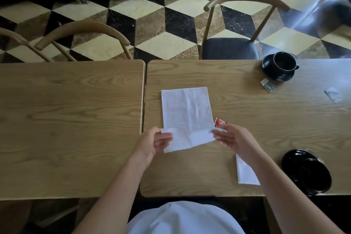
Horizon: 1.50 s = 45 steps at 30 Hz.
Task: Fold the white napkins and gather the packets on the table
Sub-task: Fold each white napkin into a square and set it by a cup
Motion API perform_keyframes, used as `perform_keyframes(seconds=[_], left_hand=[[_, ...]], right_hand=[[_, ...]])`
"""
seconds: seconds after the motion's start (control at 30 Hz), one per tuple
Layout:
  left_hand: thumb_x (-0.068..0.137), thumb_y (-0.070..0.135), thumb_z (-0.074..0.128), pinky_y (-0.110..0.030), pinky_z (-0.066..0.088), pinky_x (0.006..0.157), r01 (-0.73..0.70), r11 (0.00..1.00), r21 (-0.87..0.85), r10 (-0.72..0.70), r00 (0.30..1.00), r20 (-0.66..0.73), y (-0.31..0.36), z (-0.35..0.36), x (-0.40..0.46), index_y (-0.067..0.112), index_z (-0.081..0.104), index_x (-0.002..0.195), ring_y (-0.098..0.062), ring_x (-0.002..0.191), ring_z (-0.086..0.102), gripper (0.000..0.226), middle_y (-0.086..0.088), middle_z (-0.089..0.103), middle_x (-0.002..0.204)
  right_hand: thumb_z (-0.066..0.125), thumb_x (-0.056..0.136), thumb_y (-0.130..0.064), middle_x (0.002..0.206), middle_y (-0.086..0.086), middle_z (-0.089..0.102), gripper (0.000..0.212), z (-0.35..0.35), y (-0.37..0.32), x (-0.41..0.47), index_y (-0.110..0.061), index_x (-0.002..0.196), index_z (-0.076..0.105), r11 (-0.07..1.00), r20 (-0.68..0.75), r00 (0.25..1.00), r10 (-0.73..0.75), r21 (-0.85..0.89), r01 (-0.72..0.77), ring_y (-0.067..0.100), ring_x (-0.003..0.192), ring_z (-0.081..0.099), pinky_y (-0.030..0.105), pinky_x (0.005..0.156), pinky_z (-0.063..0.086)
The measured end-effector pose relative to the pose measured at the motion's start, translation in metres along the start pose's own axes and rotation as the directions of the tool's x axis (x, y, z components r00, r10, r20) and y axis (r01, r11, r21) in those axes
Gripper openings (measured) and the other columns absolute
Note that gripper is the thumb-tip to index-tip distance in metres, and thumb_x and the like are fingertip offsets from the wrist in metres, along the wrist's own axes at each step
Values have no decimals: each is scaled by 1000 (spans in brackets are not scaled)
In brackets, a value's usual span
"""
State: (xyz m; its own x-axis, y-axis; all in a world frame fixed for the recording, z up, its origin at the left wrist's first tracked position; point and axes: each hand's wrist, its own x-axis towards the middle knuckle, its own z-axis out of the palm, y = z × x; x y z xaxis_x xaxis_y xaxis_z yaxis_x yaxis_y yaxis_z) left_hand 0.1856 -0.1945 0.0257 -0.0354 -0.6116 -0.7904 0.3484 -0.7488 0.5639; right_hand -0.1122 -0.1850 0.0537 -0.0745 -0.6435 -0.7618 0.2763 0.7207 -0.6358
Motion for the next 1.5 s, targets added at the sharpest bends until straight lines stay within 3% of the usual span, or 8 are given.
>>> perform_keyframes(seconds=[0.13,0.27,0.4,0.6,0.83,1.3,1.4,1.5], left_hand=[[75,12,64,-27,55,59,-59,986,155,62,998,-16,39,13,22,1,69,99,-25,81,74,27,-15,78,91],[83,19,76,-24,36,50,-149,902,405,222,965,-138,57,18,60,14,64,87,-10,51,53,13,-2,65,69],[84,24,78,-26,46,66,-141,873,467,262,943,-204,70,22,101,10,69,93,-13,69,57,19,2,68,80],[87,30,71,-35,49,78,-123,817,564,274,943,-190,85,36,143,16,72,84,-20,87,67,15,-2,75,94],[85,31,69,-42,56,74,-91,771,630,304,922,-240,88,45,175,17,64,79,-20,75,62,15,3,66,80],[84,35,69,-41,55,76,-31,713,700,346,884,-313,87,51,186,12,63,88,-22,79,64,24,3,65,82],[84,35,64,-38,49,70,-17,498,867,492,829,-266,80,52,171,15,53,95,-26,81,61,25,-1,63,89],[89,31,56,-35,41,61,-208,225,952,585,810,38,55,57,143,16,53,97,-24,73,55,17,1,58,86]], right_hand=[[67,85,-10,102,16,78,21,2,-37,32,-1,103,74,984,87,995,-53,-164,67,21,94,75,27,76,59],[79,81,-36,60,-7,67,17,13,-64,71,-19,79,79,809,11,986,-164,-570,141,6,52,55,21,51,45],[71,89,-33,40,-13,41,33,26,-77,124,-8,68,68,607,6,970,-245,-779,158,4,39,36,26,46,26],[45,101,-16,74,11,54,30,45,-82,173,-4,75,53,322,82,977,-195,-936,143,26,73,49,30,52,30],[57,92,-20,80,-2,61,7,49,-83,199,-16,87,59,442,19,978,-209,-890,111,24,77,55,28,57,35],[56,91,-24,91,8,70,20,46,-74,209,-6,96,63,429,-50,956,-288,-900,82,31,87,63,34,63,44],[63,91,-34,113,1,60,30,50,-71,196,-14,113,57,423,-95,904,-417,-901,100,22,95,59,32,70,43],[62,93,-30,114,2,57,29,60,-52,167,-15,117,55,380,-19,858,-514,-901,208,23,92,59,36,75,48]])
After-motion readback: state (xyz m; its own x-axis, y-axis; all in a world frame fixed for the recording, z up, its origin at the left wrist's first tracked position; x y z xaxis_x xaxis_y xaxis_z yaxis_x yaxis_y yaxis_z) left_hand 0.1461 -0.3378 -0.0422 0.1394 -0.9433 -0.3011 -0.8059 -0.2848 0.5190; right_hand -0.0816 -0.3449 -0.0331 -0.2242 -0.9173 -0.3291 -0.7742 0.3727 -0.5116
